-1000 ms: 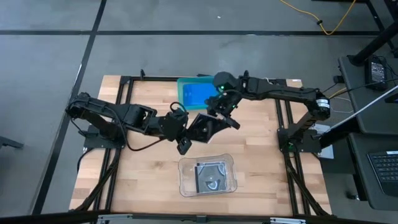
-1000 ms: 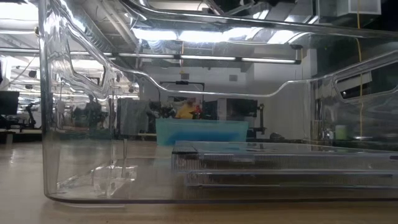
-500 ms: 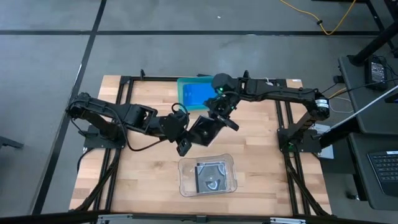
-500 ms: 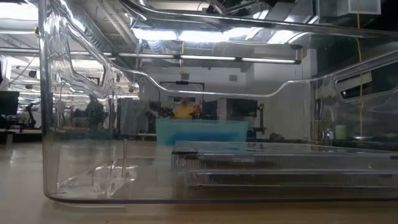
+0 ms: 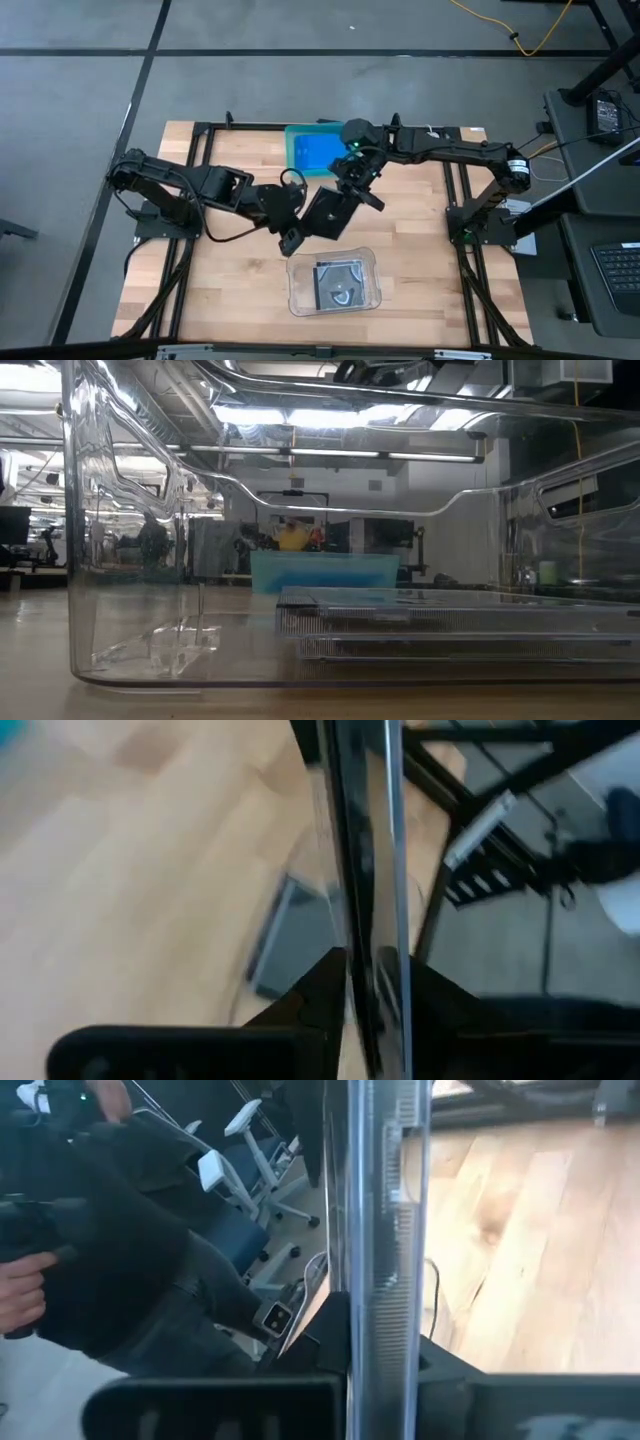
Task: Pick & place jewel cases by type
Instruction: Put the black CD case into the transparent bin, then return to Home Position
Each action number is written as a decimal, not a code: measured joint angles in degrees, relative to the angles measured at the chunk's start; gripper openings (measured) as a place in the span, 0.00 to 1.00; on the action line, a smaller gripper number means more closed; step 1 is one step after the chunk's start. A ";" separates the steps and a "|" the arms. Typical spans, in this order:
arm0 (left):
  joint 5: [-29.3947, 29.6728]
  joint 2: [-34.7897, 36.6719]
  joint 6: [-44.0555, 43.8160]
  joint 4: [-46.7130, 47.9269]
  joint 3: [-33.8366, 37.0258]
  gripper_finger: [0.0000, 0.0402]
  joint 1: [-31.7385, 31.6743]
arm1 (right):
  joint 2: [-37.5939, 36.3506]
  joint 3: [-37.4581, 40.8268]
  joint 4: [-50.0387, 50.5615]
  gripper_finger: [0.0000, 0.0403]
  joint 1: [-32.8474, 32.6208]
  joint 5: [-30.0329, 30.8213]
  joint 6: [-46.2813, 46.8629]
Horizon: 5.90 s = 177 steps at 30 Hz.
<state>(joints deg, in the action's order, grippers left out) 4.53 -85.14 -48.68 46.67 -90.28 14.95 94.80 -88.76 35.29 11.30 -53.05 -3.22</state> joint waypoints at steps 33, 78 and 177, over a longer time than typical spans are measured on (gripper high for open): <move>21.66 15.39 -0.23 18.08 -0.04 0.18 6.50 | -0.07 -1.17 14.25 0.04 -17.96 14.75 8.33; 26.12 12.79 7.50 17.86 0.00 0.18 6.81 | 14.36 4.49 8.39 0.12 -27.71 27.60 21.43; 0.72 83.70 23.21 -48.30 89.79 0.01 -21.28 | -46.95 25.16 7.97 0.03 -12.89 92.41 8.76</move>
<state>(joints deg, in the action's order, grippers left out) 5.24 -1.44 -25.47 -1.63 -0.49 -6.33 47.85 -63.60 43.26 -1.58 39.36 5.54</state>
